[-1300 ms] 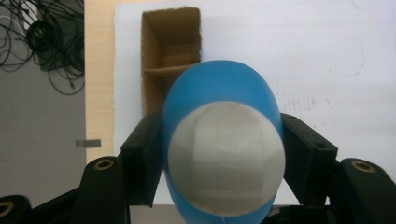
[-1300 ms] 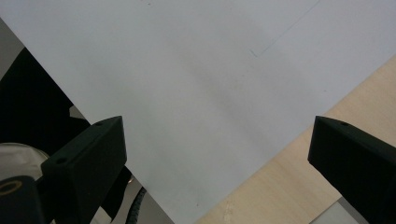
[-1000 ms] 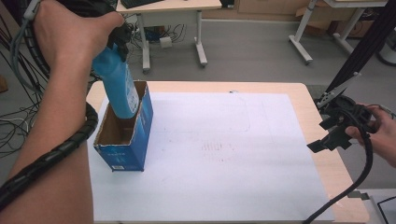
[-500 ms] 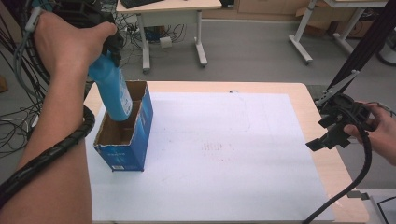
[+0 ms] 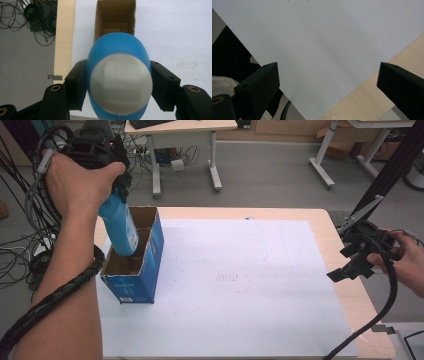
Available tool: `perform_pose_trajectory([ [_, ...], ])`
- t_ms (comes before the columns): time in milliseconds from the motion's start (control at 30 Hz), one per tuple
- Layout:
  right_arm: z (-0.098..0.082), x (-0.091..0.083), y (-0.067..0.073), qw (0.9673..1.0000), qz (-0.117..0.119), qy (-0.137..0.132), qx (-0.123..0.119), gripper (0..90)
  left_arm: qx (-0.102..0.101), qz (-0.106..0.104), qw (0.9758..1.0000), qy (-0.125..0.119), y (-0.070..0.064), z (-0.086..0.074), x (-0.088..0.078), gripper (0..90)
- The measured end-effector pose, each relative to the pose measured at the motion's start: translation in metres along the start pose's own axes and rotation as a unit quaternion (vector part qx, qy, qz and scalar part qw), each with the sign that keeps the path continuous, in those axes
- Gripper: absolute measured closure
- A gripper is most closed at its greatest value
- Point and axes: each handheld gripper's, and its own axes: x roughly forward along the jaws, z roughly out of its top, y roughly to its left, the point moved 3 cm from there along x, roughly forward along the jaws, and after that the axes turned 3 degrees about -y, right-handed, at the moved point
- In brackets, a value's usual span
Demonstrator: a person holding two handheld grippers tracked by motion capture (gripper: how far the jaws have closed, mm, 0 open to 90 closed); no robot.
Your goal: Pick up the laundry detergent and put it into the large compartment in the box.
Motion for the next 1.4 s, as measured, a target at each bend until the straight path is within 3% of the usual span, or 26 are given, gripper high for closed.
perform_pose_trajectory([
  [867,-0.001,0.008,-0.005,0.9999,0.012,0.002,0.001,4.0,0.008,0.001,0.9998,0.016,0.002,-0.013,0.047,38.2],
  [1400,0.0,0.01,-0.002,0.9999,0.007,0.007,0.0,4.0,0.016,-0.006,0.9994,0.03,-0.002,-0.018,0.081,38.3],
])
